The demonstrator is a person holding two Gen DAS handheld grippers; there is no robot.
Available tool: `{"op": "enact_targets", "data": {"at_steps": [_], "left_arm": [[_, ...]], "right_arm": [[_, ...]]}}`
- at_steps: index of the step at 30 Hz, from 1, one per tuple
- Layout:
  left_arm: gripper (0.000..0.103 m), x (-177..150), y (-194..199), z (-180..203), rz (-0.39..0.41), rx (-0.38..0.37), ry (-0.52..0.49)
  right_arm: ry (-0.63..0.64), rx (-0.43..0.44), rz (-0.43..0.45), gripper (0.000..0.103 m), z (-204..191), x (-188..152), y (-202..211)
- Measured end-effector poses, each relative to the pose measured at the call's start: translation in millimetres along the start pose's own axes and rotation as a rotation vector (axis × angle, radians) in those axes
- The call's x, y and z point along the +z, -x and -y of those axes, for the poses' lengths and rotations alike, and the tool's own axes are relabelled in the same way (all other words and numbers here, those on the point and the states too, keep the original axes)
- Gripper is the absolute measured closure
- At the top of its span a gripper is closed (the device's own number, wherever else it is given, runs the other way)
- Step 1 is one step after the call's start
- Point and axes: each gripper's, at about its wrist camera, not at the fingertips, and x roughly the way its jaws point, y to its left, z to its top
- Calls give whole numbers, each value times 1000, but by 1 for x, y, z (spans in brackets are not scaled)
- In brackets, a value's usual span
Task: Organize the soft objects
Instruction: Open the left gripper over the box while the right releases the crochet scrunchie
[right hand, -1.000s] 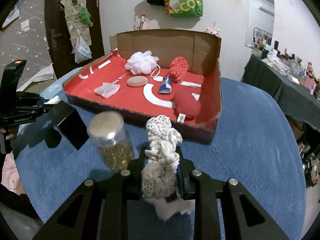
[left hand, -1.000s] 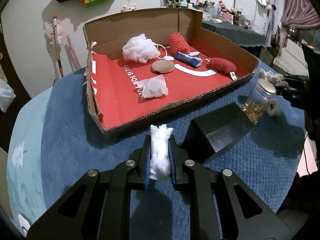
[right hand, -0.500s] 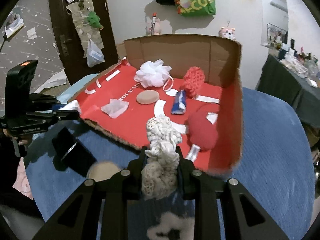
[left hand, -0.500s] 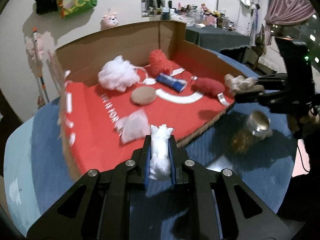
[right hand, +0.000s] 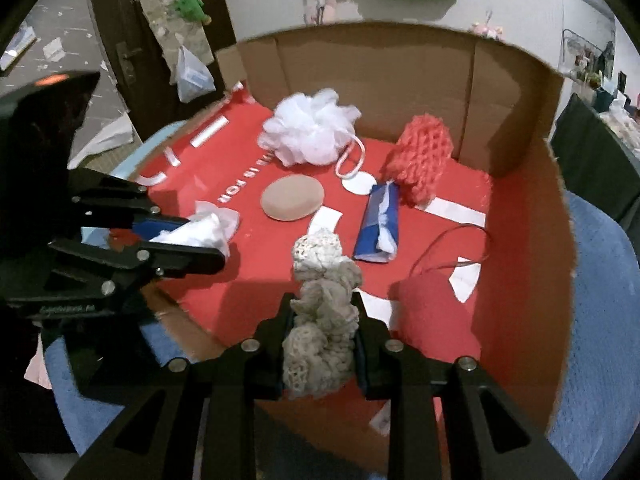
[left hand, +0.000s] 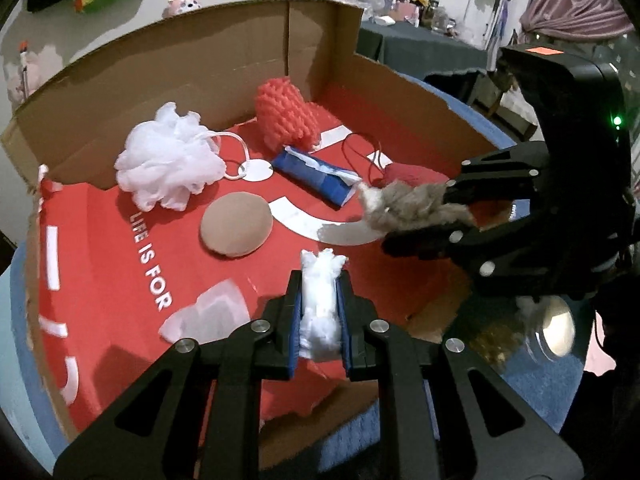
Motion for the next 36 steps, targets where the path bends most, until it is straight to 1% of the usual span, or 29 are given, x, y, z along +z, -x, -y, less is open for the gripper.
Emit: {"op": "enact_targets", "data": {"at_steps": [3, 6, 8, 11, 17, 23, 24, 26, 34, 35, 36], "left_arm": [[89, 5, -11, -1, -26, -9, -12], [89, 8, -20, -2, -54, 0, -25], [89, 10, -20, -3, -58, 7, -19], [88, 12, -22, -5, -74, 7, -26], [88, 13, -28, -7, -122, 0, -19], [87, 12, -33, -4, -153, 26, -54], [85, 12, -33, -4, -155, 28, -56], [82, 12, -32, -4, -152, 33, -59], [81, 10, -33, -6, -149, 31, -71], [78, 10, -33, -6, -148, 32, -71], [71, 10, -33, -5, -146, 31, -72]], "right_arm": [[8, 1, -32, 75, 1, 3, -11], [17, 2, -50, 74, 2, 5, -18], [18, 2, -59, 73, 2, 5, -21], [18, 1, -67, 70, 3, 4, -24], [30, -13, -72, 69, 3, 4, -25], [53, -38, -68, 64, 2, 4, -24], [54, -38, -67, 63, 2, 5, -24], [58, -44, -66, 58, 2, 5, -23], [74, -48, -56, 52, 1, 4, -22], [75, -48, -55, 51, 1, 4, -21], [77, -47, -54, 51, 2, 4, -21]]}}
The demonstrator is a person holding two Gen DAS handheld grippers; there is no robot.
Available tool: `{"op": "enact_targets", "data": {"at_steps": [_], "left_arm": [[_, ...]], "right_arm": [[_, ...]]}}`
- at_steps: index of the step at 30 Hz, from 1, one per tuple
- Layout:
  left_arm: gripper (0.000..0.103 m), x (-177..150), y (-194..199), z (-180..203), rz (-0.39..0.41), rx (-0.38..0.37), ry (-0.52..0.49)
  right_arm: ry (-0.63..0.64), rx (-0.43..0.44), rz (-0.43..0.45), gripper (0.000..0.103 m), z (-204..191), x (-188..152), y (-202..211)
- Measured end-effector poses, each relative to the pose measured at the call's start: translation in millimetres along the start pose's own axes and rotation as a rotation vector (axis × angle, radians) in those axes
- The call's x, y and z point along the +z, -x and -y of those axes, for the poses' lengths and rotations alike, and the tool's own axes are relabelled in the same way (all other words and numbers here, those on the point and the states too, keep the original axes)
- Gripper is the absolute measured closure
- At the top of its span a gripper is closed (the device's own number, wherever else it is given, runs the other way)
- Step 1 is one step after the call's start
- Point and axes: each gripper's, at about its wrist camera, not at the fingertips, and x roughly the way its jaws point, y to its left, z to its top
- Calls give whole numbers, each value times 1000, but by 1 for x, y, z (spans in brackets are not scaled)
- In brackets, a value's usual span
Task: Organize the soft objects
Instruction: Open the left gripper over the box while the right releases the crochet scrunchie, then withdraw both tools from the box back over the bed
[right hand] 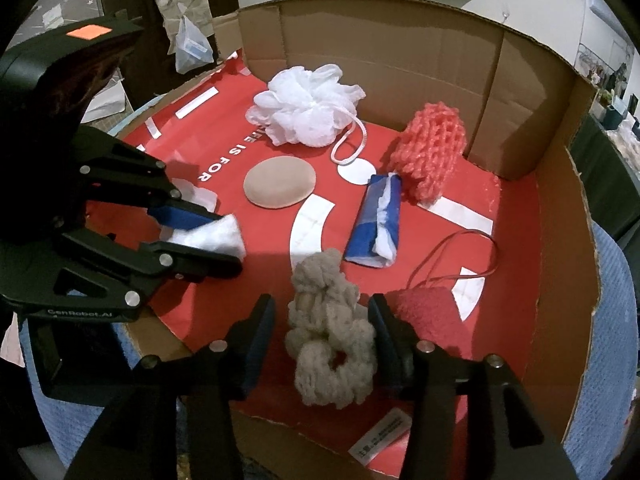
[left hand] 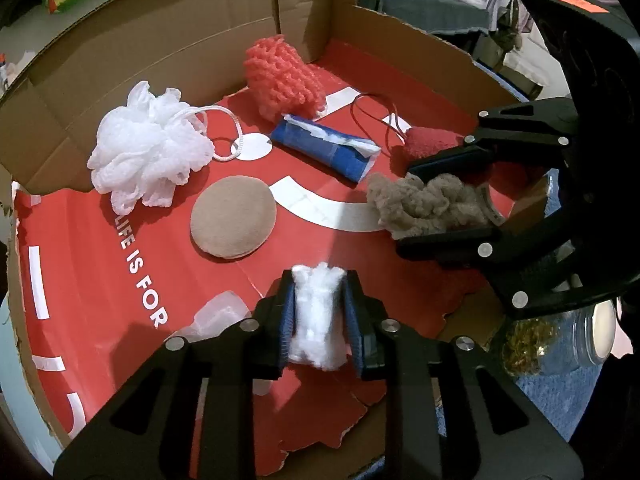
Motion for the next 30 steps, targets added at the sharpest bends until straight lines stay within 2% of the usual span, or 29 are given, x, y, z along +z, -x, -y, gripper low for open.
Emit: {"op": "enact_targets", "data": {"at_steps": [1, 2, 3, 9, 11, 19, 30], "left_arm": [[65, -1, 1, 0, 1, -2, -1], [45, -1, 1, 0, 1, -1, -1], [38, -1, 1, 0, 2, -1, -1], [38, -2, 11, 4, 49, 6, -16], [38, -2, 17, 5, 62, 28, -16], [36, -10, 51, 13, 148, 61, 19], [19, -51, 133, 49, 409, 110, 81]], "right_arm": [[2, -1, 1, 50, 0, 0, 0], [5, -4, 2, 50, 0, 0, 1], [7, -5, 4, 49, 1, -1, 1], [10, -19, 23, 46, 2, 0, 11], [7, -27, 36, 41, 2, 0, 18], [-16, -64, 102, 32, -3, -4, 55], [-71, -102, 272, 10, -27, -29, 139]]}}
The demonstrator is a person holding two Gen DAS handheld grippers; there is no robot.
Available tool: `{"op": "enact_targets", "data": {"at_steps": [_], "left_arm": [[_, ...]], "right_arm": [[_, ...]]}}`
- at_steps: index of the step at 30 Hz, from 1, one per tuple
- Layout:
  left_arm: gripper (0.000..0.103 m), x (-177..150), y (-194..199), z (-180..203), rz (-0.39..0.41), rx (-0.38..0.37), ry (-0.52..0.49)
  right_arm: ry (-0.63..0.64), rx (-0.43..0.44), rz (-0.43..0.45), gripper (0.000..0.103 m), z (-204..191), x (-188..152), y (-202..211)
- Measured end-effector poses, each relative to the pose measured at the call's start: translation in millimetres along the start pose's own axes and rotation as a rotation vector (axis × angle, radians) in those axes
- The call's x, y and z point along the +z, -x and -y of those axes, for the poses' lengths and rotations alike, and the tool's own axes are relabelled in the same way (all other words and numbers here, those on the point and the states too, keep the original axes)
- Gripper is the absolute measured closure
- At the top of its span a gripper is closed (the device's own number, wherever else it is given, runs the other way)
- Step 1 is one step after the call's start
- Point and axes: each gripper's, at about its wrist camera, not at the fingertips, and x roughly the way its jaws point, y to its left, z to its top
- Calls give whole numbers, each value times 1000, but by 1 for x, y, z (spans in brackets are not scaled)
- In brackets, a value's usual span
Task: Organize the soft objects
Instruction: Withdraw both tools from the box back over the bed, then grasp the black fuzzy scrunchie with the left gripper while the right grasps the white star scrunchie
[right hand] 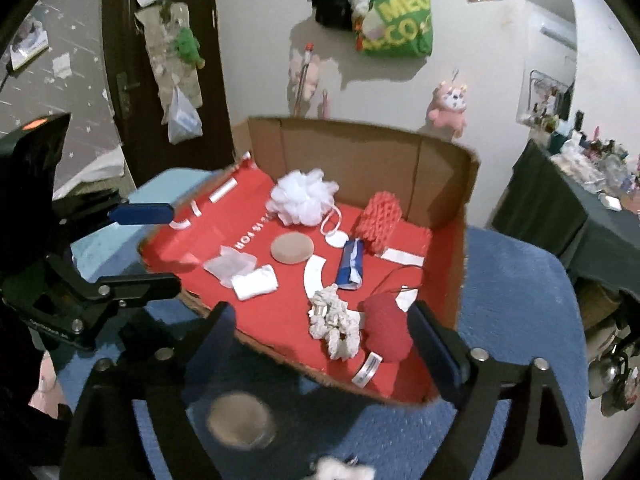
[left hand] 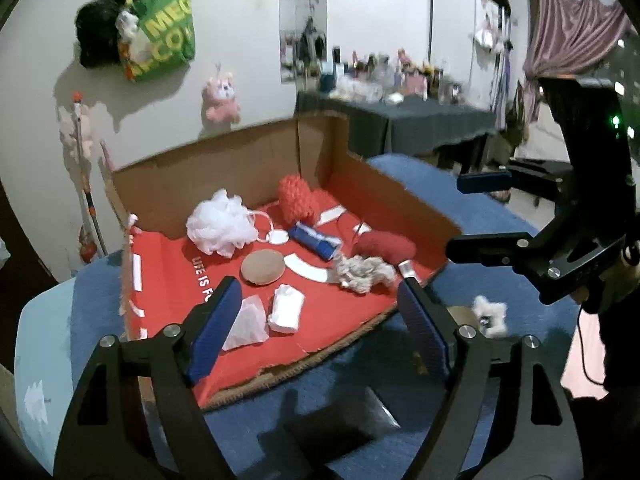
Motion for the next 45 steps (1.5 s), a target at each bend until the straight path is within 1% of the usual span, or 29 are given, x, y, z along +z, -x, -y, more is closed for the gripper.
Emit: {"op": "enact_targets", "data": {"at_steps": [3, 5, 7, 10, 13, 17, 18, 24, 29, 35, 39, 45], "left_arm": [[17, -6, 26, 8, 59, 19, 23], [15, -11, 39, 13, 90, 33, 31], [13, -17, 53, 20, 122, 42, 42], [12, -28, 70, 29, 158, 65, 57], [12, -40, 82, 40, 187, 95, 64], [11, -59, 94, 54, 220, 126, 79], [11, -65, 98, 58, 229, 132, 88], [10, -91, 105, 70, 257, 159, 128], [10, -109, 102, 82, 266, 206, 138], [10, -129, 97, 90, 299, 253, 189], [10, -139, 87, 87, 268, 266, 221], [10, -149, 72, 82, 210, 274, 238]], "right_arm": [[7, -18, 47, 6, -10, -5, 23], [7, -35, 73, 1, -16, -10, 38], [10, -53, 99, 0, -22, -15, 51], [6, -88, 126, 0, -33, -27, 69], [-9, -98, 145, 0, -39, -40, 80], [-15, -132, 171, 0, -52, -60, 93], [-19, -152, 177, 0, -55, -66, 96], [-55, -199, 206, 0, -64, -94, 107], [-87, -230, 209, 0, -71, -118, 100], [-110, -264, 217, 0, -80, -143, 88], [-110, -278, 214, 0, -84, -153, 81], [-113, -269, 165, 0, -80, -160, 64]]}}
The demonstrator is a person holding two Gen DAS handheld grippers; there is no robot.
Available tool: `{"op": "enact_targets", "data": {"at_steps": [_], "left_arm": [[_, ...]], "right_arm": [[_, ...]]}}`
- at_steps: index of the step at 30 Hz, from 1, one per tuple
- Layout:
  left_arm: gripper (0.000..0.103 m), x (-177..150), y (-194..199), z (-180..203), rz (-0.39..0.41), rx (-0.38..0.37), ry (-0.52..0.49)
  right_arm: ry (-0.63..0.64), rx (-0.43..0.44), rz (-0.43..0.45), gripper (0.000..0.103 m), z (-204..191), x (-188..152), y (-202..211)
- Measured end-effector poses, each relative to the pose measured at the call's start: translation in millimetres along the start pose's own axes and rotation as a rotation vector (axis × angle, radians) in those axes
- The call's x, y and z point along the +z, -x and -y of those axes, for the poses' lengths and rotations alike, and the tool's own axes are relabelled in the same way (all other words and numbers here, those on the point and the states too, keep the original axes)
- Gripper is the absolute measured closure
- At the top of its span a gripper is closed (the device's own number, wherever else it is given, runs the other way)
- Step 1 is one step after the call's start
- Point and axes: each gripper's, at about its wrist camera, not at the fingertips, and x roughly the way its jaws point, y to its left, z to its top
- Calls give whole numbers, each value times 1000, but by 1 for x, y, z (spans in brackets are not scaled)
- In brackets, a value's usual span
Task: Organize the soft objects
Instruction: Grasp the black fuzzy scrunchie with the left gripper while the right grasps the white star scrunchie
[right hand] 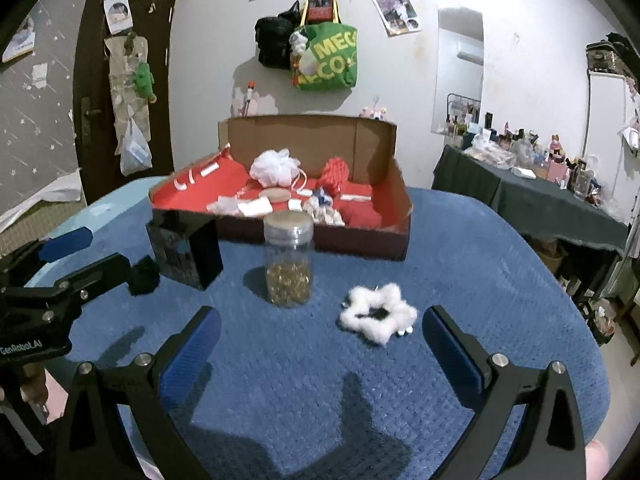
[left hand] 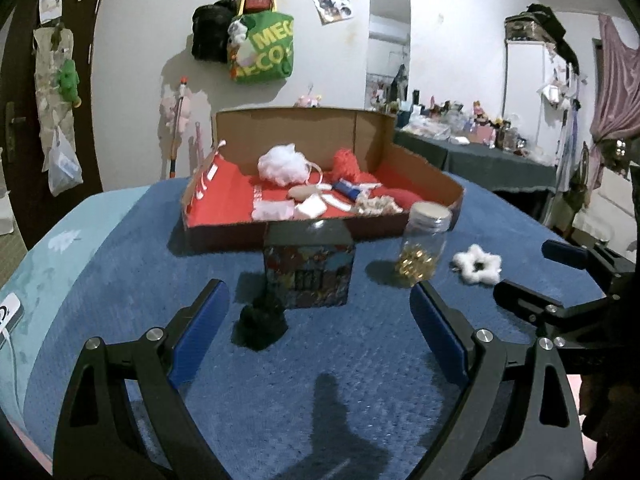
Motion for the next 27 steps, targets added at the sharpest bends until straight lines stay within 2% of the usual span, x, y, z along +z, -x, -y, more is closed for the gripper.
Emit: {"op": "enact_targets", "data": {"at_steps": [13, 22, 23, 25, 26, 27], "left_arm": [[10, -9, -33, -28, -149, 63, 3], [11, -6, -60, -48, -240, 57, -8], [11, -5, -63, -49, -250, 52, -8], [15, -4, -71, -54, -283, 36, -2], [25, -4, -74, -55, -293, 30, 2], [42, -5, -77, -57, -301, 19, 6]], "right_arm": [[-33, 37, -167, 0, 33, -4, -48], [-32, 35, -289, 0, 61, 2, -88], [-31, 38, -300, 3, 63, 3, -91], [-33, 45, -318, 6, 65, 4, -97], [-34, 51, -326, 7, 66, 5, -100], [-32, 56, -334, 7, 66, 5, -103]]}}
